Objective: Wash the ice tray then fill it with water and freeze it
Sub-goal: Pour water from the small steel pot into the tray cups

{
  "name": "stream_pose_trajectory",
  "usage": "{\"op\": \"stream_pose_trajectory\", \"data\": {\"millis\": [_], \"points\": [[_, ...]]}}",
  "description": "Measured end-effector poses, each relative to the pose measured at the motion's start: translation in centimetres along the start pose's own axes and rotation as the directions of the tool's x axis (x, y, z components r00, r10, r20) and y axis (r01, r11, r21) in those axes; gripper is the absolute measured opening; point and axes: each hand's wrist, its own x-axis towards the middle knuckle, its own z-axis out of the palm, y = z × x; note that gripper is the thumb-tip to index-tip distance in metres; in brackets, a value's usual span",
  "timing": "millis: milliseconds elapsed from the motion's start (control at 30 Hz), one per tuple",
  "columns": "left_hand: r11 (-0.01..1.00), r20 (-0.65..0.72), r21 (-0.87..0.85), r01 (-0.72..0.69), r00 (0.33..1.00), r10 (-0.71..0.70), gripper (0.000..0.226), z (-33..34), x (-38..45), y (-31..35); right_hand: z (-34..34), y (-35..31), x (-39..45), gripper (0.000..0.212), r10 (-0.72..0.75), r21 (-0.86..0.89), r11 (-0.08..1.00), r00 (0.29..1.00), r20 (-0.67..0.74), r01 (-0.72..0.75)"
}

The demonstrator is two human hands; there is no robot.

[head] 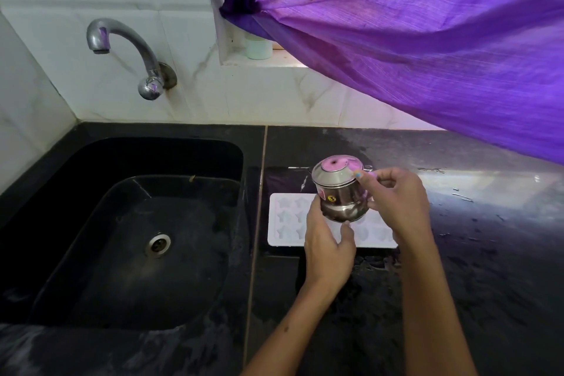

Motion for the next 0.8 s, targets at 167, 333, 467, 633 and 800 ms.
{"op": "stream_pose_trajectory", "data": {"millis": [167, 333, 467, 633, 800], "points": [[0.996, -0.001, 0.041, -0.079, 0.997, 0.079, 0.065, 2.0, -0.8, 0.7, -2.7, 0.9, 0.3, 0.027, 0.041, 0.155, 0.987, 0.999, 0.004, -0.041], [0.994, 0.051, 0.039, -0.098, 0.994, 0.096, 0.067, 5.0, -1.8, 1.2, -5.9, 2.3, 0.8, 0.025, 0.062, 0.149, 0.987, 0.998, -0.022, -0.058], [0.996, 0.094, 0.026, -0.088, 0.992, 0.085, 0.065, 7.4, -2.9, 1.3, -8.2, 3.9, 1.6, 0.026, 0.049, 0.065, 0.997, 0.998, -0.035, -0.046], [0.999, 0.132, -0.005, -0.051, 0.990, 0.051, 0.063, 10.3, -3.8, 1.0, -10.4, 5.1, 2.0, 0.031, -0.008, -0.133, 0.991, 0.998, -0.067, -0.001], [1.000, 0.168, -0.013, -0.017, 0.986, 0.018, 0.061, 12.3, -4.3, 0.9, -11.7, 5.1, 2.5, 0.029, -0.053, -0.298, 0.954, 0.997, -0.061, 0.032]]}}
